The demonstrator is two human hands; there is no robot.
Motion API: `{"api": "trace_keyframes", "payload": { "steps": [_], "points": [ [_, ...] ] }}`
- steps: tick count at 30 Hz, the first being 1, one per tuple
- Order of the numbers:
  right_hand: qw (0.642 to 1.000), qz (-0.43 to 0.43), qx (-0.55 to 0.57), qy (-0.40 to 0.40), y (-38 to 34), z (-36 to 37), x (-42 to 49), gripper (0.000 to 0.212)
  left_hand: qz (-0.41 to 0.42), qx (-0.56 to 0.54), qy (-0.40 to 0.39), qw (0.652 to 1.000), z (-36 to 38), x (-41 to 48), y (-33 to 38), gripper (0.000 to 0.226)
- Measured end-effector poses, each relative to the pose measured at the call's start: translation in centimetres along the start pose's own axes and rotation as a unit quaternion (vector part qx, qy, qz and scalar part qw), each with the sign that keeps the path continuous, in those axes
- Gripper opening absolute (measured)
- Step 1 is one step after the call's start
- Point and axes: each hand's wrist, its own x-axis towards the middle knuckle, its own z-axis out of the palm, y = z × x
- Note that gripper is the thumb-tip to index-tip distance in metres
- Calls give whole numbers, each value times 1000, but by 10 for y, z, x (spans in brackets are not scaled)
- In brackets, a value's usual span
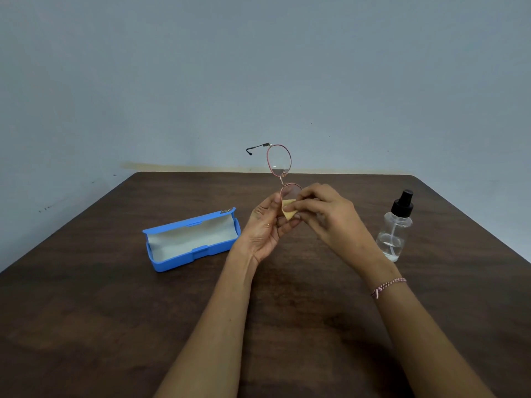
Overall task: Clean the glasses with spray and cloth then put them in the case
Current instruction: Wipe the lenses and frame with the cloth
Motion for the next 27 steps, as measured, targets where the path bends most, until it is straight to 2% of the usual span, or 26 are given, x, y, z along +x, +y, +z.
{"api": "trace_keyframes", "payload": {
  "steps": [5,8,11,13,16,18,22,27],
  "points": [
    [998,15,-6,59,-7,3,1,24,-5,16,-10,1000,8,-5,1,31],
    [998,20,12,54,-7,2,0,24,-6,5,8,1000,8,-6,2,36],
    [1000,-3,10,18,-2,1,2,20,-3,-16,22,1000,5,-3,3,54],
    [999,9,3,32,-2,1,2,19,1,-5,22,1000,7,-3,2,48],
    [994,54,-21,90,-3,1,1,22,-2,14,19,1000,13,-5,3,28],
    [995,52,-18,89,-5,2,2,23,-5,4,33,999,13,-6,4,28],
    [999,13,9,29,-6,4,1,21,8,-17,47,999,11,-7,5,37],
    [990,82,-29,106,-5,1,2,21,-2,6,23,1000,15,-8,5,31]
  ]
}}
